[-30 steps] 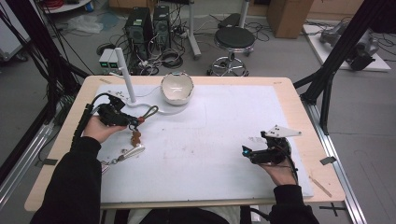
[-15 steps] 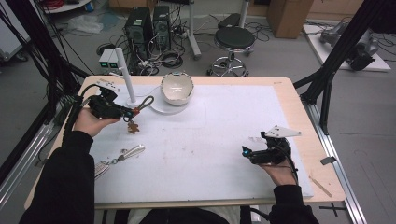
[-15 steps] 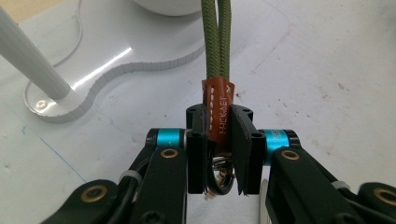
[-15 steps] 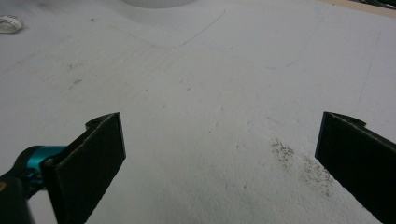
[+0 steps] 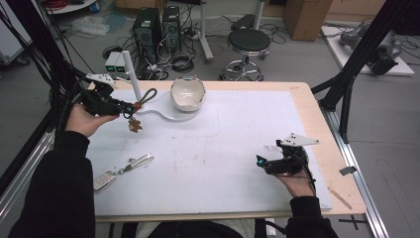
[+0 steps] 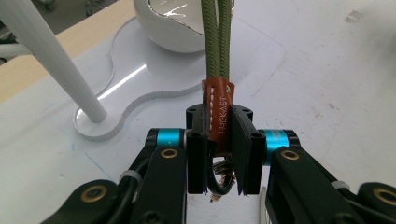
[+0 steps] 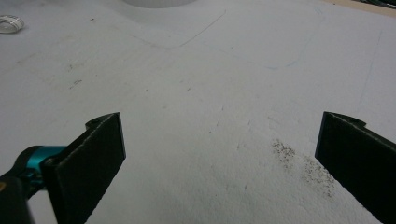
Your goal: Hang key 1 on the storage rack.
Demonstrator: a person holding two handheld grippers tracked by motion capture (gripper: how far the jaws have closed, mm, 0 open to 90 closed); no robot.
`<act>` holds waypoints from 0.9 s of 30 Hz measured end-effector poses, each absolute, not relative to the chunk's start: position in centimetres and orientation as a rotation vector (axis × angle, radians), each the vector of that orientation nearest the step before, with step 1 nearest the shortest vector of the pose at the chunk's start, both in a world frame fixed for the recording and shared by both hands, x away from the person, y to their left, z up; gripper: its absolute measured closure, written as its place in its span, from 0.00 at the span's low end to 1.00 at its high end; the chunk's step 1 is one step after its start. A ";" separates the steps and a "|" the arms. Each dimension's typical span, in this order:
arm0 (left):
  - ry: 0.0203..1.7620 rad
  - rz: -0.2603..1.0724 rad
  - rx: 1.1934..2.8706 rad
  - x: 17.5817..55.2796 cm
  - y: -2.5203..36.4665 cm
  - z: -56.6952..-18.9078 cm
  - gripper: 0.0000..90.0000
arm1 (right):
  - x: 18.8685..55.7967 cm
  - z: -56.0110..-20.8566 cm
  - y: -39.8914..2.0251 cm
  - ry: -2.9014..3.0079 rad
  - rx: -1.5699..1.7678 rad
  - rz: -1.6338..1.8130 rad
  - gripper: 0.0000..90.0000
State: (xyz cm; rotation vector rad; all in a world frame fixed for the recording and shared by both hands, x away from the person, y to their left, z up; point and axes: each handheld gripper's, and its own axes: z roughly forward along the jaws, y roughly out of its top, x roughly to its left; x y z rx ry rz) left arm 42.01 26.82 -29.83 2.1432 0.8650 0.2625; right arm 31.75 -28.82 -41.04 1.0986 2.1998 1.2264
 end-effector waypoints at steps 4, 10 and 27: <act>0.866 0.272 2.144 42.0 27.0 -29.2 0.85 | 31.7 -41.0 -28.9 2.191 1.092 1.230 0.01; 0.885 0.289 2.134 42.2 27.7 -28.3 0.85 | 31.7 -41.0 -29.0 2.184 1.095 1.233 0.01; 0.913 0.349 2.075 41.8 30.0 -24.9 0.85 | 31.6 -40.9 -28.9 2.190 1.098 1.229 0.01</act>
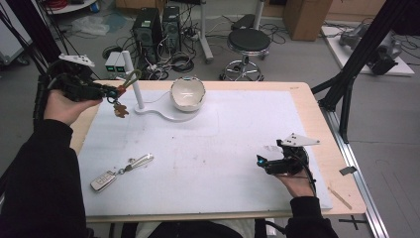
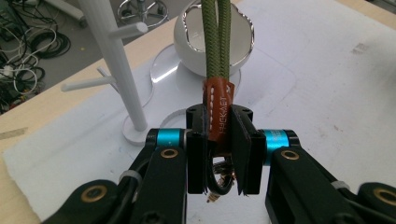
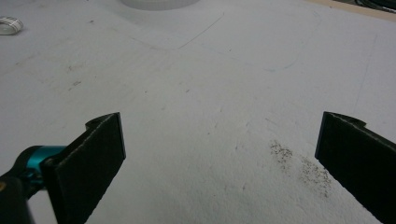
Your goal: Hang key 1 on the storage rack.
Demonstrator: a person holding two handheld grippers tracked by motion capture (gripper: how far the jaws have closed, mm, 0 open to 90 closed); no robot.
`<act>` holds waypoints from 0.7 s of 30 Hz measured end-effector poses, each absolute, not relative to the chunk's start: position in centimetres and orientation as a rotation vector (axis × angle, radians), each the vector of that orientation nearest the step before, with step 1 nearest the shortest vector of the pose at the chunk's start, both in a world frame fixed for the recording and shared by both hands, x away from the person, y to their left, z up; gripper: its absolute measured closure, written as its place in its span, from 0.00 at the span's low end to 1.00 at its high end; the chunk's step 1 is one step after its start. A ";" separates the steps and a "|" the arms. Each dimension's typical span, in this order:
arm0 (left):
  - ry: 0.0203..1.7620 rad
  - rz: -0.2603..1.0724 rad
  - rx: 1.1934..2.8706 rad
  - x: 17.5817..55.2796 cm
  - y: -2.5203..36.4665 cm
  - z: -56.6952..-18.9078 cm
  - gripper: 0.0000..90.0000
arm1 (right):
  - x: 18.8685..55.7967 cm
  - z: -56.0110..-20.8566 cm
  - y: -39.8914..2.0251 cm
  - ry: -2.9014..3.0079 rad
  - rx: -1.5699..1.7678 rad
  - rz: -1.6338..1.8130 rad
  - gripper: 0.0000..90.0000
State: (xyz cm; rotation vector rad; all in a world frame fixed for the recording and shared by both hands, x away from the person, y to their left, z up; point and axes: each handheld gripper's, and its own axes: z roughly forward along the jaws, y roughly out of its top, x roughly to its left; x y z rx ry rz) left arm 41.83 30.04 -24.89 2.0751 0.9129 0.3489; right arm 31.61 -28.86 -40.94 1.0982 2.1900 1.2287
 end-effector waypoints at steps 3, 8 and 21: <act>0.916 0.355 2.060 41.7 30.3 -24.4 0.85 | 31.6 -40.9 -28.9 2.186 1.093 1.229 0.01; 0.902 0.360 2.073 41.6 30.3 -23.4 0.85 | 31.6 -41.0 -28.7 2.194 1.091 1.222 0.01; 1.006 0.325 2.073 43.3 31.8 -23.9 0.85 | 31.6 -41.0 -28.8 2.193 1.082 1.219 0.01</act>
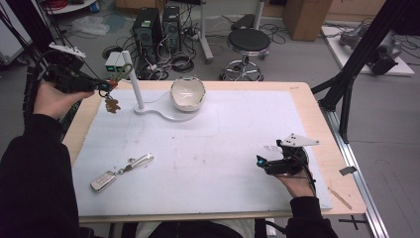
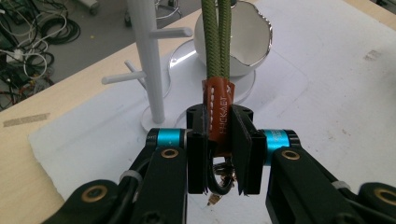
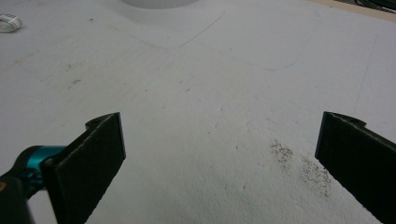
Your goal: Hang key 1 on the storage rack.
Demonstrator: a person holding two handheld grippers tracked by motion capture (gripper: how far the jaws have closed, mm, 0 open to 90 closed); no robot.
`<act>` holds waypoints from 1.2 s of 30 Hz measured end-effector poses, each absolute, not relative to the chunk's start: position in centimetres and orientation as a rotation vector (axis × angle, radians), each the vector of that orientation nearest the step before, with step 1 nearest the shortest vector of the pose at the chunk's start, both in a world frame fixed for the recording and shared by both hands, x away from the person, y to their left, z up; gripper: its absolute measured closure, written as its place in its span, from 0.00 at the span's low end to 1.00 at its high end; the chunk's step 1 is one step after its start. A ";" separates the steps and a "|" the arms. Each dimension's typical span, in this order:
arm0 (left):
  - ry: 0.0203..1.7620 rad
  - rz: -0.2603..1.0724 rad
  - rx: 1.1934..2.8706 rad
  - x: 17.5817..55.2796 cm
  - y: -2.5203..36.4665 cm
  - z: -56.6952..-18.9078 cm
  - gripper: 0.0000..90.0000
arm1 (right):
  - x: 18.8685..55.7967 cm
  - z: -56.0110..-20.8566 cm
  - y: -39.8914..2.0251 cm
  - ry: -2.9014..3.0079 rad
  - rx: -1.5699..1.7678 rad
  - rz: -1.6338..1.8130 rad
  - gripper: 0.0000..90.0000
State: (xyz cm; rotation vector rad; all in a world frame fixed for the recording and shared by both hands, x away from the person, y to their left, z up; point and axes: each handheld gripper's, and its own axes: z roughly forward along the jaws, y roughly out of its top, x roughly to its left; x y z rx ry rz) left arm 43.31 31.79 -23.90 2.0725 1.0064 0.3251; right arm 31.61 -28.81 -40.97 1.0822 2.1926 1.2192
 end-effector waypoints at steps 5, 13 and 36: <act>1.032 0.314 2.080 43.9 31.9 -24.3 0.85 | 31.6 -41.0 -28.9 2.187 1.087 1.222 0.01; 1.085 0.303 2.100 45.2 32.0 -25.2 0.85 | 31.5 -41.1 -29.1 2.185 1.095 1.222 0.01; 1.153 0.377 2.210 47.8 30.6 -27.9 0.85 | 31.1 -41.4 -29.6 2.182 1.117 1.192 0.01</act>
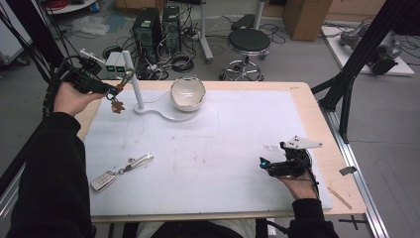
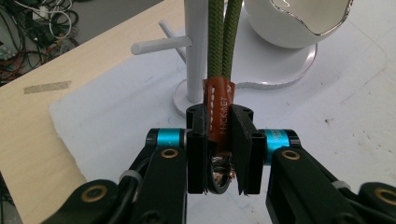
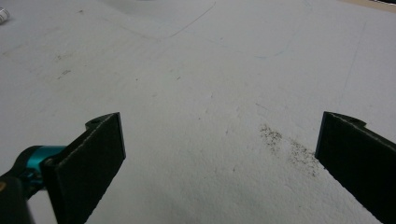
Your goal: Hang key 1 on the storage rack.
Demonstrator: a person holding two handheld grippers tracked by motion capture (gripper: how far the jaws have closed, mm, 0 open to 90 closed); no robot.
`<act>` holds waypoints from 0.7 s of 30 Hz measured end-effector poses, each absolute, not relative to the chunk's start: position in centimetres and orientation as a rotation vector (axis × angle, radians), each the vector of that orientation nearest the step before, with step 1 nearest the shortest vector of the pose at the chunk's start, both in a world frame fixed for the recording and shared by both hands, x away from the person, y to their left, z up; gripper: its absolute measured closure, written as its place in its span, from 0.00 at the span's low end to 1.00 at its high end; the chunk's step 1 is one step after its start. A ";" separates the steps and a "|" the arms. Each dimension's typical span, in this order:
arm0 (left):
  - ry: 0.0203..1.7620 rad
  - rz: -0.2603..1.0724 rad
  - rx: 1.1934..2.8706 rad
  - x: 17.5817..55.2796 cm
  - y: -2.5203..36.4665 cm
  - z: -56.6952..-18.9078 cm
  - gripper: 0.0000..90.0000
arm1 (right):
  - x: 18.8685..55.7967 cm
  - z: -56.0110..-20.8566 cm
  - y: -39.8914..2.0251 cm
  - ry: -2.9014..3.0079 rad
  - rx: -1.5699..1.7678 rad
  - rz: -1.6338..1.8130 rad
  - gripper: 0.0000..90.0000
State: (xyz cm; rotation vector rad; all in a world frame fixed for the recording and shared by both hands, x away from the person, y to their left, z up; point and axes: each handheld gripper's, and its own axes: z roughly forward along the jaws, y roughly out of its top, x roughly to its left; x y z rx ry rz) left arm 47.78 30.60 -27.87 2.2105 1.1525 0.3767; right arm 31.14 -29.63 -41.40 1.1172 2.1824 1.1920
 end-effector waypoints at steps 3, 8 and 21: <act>1.152 0.378 2.213 47.9 30.5 -28.0 0.85 | 31.2 -41.4 -29.6 2.183 1.119 1.191 0.01; 1.151 0.395 2.225 47.8 30.2 -28.1 0.83 | 31.2 -41.4 -29.6 2.185 1.112 1.189 0.01; 1.172 0.322 2.112 46.7 30.2 -27.9 0.04 | 31.2 -41.3 -29.5 2.178 1.123 1.184 0.01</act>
